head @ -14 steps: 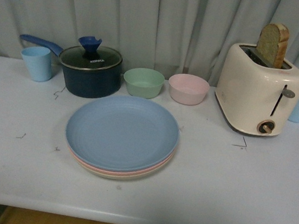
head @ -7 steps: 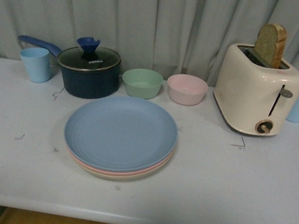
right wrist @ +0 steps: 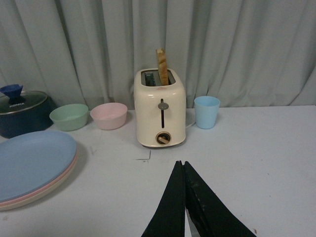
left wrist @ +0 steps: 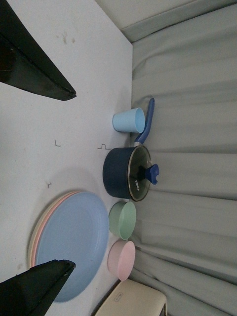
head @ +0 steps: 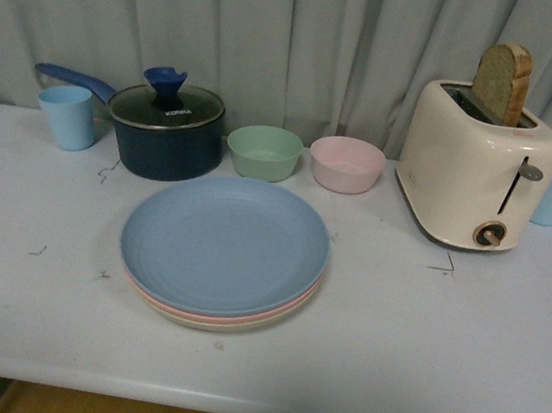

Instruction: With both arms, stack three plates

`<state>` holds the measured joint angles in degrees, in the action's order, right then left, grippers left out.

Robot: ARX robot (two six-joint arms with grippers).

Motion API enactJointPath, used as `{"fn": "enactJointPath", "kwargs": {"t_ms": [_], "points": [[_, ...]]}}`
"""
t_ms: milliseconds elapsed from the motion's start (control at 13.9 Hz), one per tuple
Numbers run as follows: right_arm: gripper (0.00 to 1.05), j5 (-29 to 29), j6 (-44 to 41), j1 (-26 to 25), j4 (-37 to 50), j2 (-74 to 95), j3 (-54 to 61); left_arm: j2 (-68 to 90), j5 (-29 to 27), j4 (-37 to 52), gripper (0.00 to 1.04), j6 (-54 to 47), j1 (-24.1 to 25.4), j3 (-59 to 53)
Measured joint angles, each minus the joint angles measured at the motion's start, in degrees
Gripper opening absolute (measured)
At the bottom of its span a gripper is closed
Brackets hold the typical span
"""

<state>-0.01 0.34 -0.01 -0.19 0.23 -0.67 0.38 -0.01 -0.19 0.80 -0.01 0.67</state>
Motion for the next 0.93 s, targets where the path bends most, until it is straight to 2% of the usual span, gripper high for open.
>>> {"fn": "enactJointPath", "kwargs": {"t_ms": [72, 573, 645, 717, 932], "points": [[0.07, 0.0, -0.04, 0.0, 0.0, 0.0, 0.0, 0.0, 0.0, 0.0, 0.98, 0.0, 0.0, 0.0], [0.95, 0.0, -0.04, 0.0, 0.0, 0.0, 0.0, 0.0, 0.0, 0.0, 0.98, 0.0, 0.0, 0.0], [1.0, 0.0, -0.02, 0.0, 0.0, 0.0, 0.0, 0.0, 0.0, 0.0, 0.98, 0.0, 0.0, 0.0], [0.97, 0.0, -0.02, 0.0, 0.0, 0.0, 0.0, 0.0, 0.0, 0.0, 0.98, 0.0, 0.0, 0.0], [0.98, 0.0, -0.02, 0.0, 0.0, 0.0, 0.0, 0.0, 0.0, 0.0, 0.98, 0.0, 0.0, 0.0]]}}
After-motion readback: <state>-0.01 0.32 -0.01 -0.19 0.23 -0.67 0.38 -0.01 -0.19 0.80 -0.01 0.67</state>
